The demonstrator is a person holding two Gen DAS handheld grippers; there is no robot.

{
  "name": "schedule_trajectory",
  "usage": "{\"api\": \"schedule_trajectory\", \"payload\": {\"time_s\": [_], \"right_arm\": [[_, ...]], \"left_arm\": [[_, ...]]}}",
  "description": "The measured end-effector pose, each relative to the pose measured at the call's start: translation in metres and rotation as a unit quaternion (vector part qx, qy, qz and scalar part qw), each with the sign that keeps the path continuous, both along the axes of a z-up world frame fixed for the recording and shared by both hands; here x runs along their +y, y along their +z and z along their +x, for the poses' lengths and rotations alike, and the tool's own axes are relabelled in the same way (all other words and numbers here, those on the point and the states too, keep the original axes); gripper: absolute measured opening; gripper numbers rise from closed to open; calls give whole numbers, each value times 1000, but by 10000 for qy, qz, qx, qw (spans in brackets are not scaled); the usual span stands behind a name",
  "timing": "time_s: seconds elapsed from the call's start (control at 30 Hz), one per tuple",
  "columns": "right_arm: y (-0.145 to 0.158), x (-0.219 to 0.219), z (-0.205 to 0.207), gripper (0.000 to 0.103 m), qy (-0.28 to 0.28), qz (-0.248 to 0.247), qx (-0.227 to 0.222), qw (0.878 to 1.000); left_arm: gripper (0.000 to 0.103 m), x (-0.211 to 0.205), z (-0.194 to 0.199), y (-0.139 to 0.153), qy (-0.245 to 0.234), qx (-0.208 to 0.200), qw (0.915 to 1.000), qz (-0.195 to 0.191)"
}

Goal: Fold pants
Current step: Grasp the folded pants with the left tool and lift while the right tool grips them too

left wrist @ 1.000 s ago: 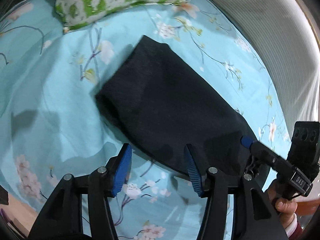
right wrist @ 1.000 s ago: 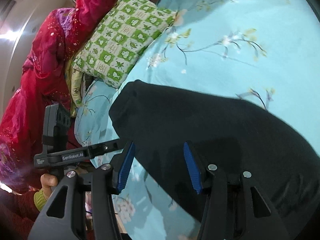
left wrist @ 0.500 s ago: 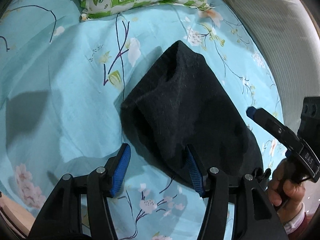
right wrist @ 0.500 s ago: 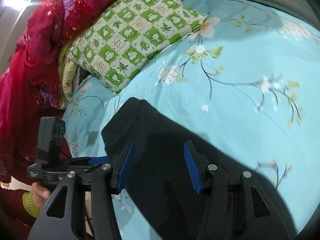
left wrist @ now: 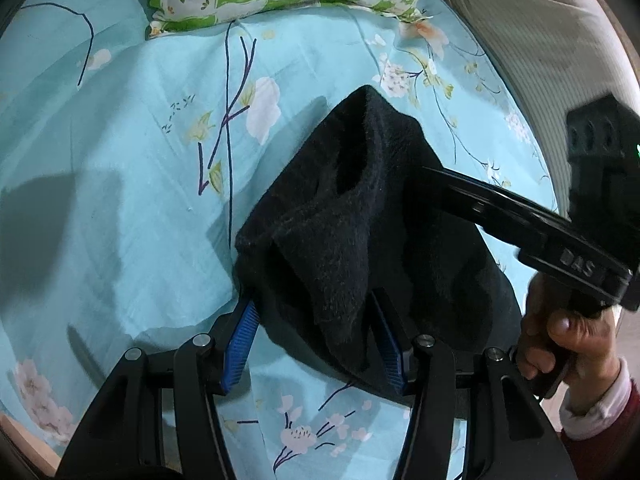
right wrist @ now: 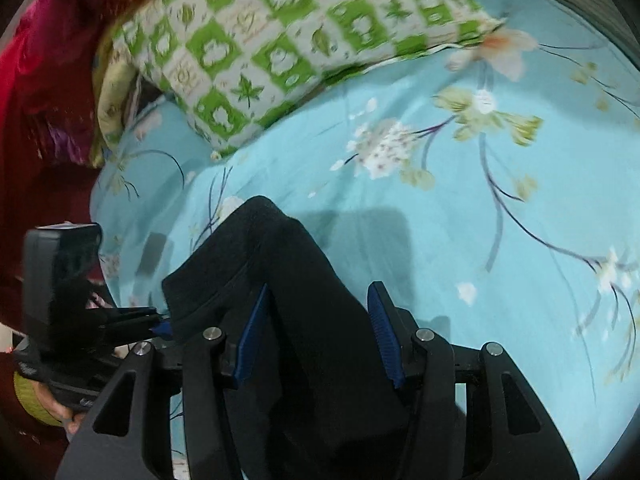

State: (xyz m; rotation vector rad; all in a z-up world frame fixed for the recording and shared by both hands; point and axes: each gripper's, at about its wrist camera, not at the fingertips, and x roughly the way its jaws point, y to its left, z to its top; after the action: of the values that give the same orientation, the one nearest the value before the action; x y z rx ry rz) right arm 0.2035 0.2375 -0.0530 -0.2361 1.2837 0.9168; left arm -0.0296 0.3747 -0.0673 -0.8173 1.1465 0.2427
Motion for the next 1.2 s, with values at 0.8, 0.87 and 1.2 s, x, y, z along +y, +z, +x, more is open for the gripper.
{"api": "schedule_trajectory", "payload": {"time_s": [0.8, 0.87, 1.2], "right_arm": [[64, -46, -17, 22, -201, 1127, -149, 9933], [75, -63, -20, 22, -396, 1364, -119, 9898], [117, -149, -43, 21, -1178, 2027, -398, 9713]], "left_arm": [[18, -42, 18, 81, -550, -892, 9931, 521], [18, -51, 23, 93, -664, -1024, 9910, 541], [18, -122, 53, 140, -1448, -1556, 9751, 628]]}}
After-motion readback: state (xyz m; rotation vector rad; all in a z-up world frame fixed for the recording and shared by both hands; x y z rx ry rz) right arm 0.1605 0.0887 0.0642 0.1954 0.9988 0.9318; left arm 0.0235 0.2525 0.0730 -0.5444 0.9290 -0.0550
